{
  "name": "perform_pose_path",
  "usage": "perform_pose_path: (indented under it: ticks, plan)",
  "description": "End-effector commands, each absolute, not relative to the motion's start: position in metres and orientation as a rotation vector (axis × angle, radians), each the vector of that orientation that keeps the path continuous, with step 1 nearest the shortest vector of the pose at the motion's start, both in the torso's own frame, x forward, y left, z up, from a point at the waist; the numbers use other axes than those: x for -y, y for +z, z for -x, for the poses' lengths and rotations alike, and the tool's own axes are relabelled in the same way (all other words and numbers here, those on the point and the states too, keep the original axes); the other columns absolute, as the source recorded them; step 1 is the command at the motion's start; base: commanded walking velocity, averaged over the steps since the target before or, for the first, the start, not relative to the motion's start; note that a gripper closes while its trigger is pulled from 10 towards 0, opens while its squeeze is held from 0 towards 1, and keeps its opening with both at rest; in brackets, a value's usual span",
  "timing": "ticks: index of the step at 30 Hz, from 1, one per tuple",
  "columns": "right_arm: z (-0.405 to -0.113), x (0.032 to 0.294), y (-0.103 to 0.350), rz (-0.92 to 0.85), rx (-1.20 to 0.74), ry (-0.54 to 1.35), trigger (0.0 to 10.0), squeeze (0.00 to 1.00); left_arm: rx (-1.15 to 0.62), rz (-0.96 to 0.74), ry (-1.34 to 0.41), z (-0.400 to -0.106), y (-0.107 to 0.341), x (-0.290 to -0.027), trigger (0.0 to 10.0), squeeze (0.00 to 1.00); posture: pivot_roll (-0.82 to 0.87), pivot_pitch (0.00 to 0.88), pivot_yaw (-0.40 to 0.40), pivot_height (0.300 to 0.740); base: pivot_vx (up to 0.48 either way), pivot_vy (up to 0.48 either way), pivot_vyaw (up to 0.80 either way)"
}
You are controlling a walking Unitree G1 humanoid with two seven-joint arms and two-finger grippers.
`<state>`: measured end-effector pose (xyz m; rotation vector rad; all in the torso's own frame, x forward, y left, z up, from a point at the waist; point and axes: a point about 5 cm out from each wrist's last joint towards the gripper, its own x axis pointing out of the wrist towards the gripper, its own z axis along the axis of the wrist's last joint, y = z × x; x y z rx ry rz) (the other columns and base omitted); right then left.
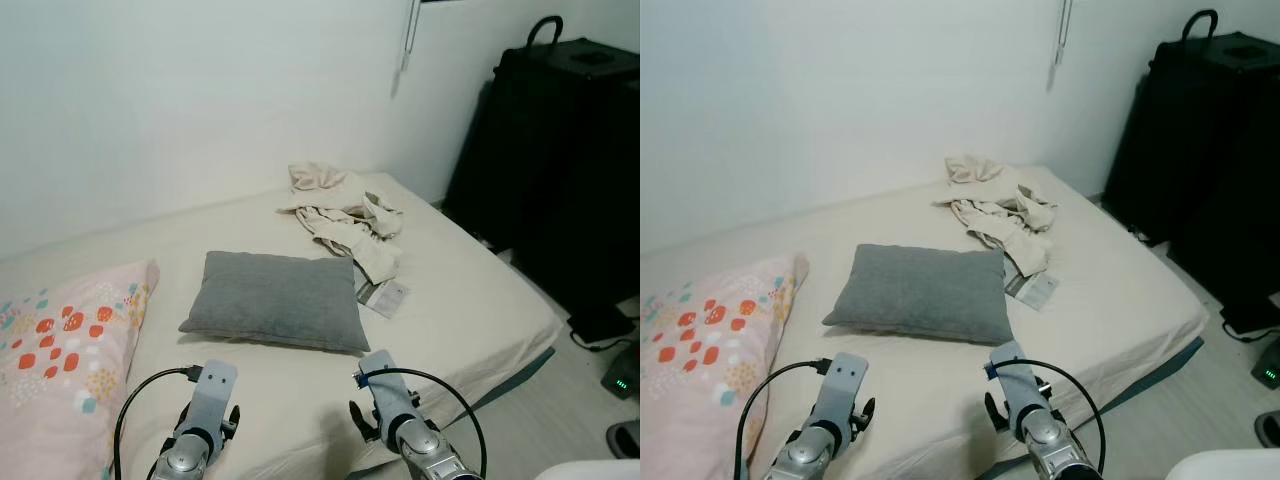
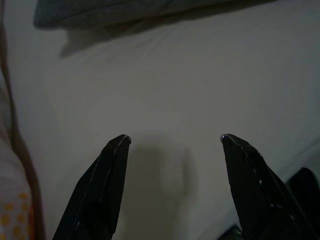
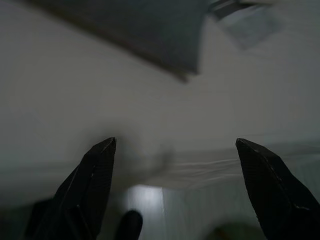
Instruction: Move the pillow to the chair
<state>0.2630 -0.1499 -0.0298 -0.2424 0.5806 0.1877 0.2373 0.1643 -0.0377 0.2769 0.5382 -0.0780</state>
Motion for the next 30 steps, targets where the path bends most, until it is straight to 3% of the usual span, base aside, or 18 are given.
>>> perform_pose_path:
  ticks: [1, 5, 6, 8, 14, 16, 21, 26, 30]
  plan:
    - [-0.267, 0.154, -0.025, 0.187, -0.547, 0.147, 10.0, 0.00, -0.540, -0.299, -0.056, -0.232, -0.040, -0.170, 10.0, 0.00, 0.07, 0.022, -0.039, 0.740, 0.000, 0.000, 0.00]
    - [-0.270, 0.154, -0.020, 0.171, -0.502, 0.132, 10.0, 0.00, -0.526, -0.166, 0.036, -0.233, -0.036, -0.176, 10.0, 0.00, 0.07, 0.035, -0.062, 0.740, 0.000, 0.000, 0.00]
    - [-0.275, 0.151, -0.016, 0.155, -0.476, 0.132, 10.0, 0.00, -0.481, -0.130, 0.073, -0.240, -0.028, -0.181, 10.0, 0.00, 0.07, 0.075, -0.049, 0.740, 0.000, 0.000, 0.00]
    - [-0.281, 0.146, -0.010, 0.170, -0.439, 0.154, 10.0, 0.00, -0.410, -0.107, 0.114, -0.249, -0.016, -0.187, 10.0, 0.00, 0.06, 0.032, -0.015, 0.740, 0.000, 0.000, 0.00]
    - [-0.291, 0.159, 0.003, 0.159, -0.369, 0.089, 10.0, 0.00, -0.336, -0.083, 0.025, -0.263, 0.000, -0.175, 10.0, 0.00, 0.01, 0.053, -0.014, 0.740, 0.000, 0.000, 0.00]
    - [-0.294, 0.159, 0.009, 0.157, -0.333, 0.096, 10.0, 0.00, -0.308, -0.080, 0.024, -0.268, 0.003, -0.173, 10.0, 0.00, 0.00, 0.040, 0.031, 0.740, 0.000, 0.000, 0.00]
    - [-0.301, 0.161, 0.019, 0.119, -0.290, 0.070, 10.0, 0.00, -0.252, -0.084, -0.061, -0.279, 0.017, -0.160, 10.0, 0.00, 0.01, 0.046, -0.003, 0.740, 0.000, 0.000, 0.00]
    - [-0.307, 0.149, 0.026, 0.133, -0.242, 0.123, 10.0, 0.00, -0.251, 0.028, -0.004, -0.287, 0.025, -0.157, 10.0, 0.00, 0.00, 0.047, 0.020, 0.740, 0.000, 0.000, 0.00]
    - [-0.307, 0.153, 0.028, 0.093, -0.237, 0.090, 10.0, 0.00, -0.216, -0.028, -0.024, -0.286, 0.029, -0.152, 10.0, 0.00, 0.00, 0.039, 0.006, 0.740, 0.000, 0.000, 0.00]
